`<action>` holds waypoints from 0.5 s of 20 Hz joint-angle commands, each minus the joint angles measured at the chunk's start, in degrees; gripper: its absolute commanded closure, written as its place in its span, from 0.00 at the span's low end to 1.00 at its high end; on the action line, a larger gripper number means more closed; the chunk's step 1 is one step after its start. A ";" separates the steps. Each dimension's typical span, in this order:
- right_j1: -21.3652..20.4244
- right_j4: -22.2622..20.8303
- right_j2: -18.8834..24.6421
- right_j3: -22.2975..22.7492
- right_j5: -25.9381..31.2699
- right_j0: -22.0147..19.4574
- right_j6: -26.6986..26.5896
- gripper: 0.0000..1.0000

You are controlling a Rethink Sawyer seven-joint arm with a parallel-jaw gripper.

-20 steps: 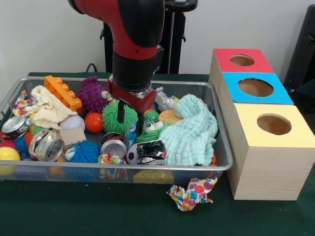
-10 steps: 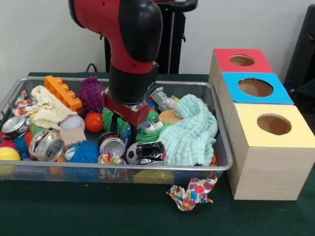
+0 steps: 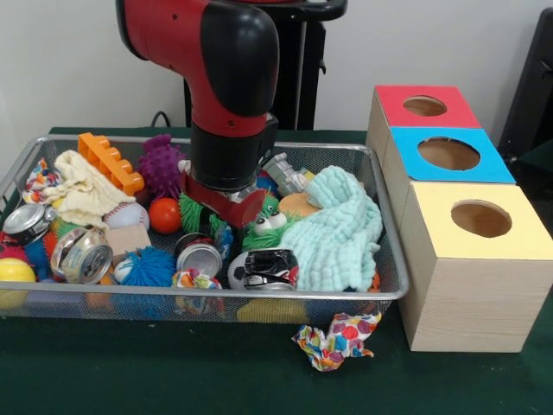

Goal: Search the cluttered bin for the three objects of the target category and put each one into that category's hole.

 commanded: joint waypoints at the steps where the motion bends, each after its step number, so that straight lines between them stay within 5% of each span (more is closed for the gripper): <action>1: -0.60 3.13 9.40 1.96 -1.00 -1.14 13.35 0.00; 10: -1.93 4.98 9.37 2.46 0.35 0.12 14.51 0.00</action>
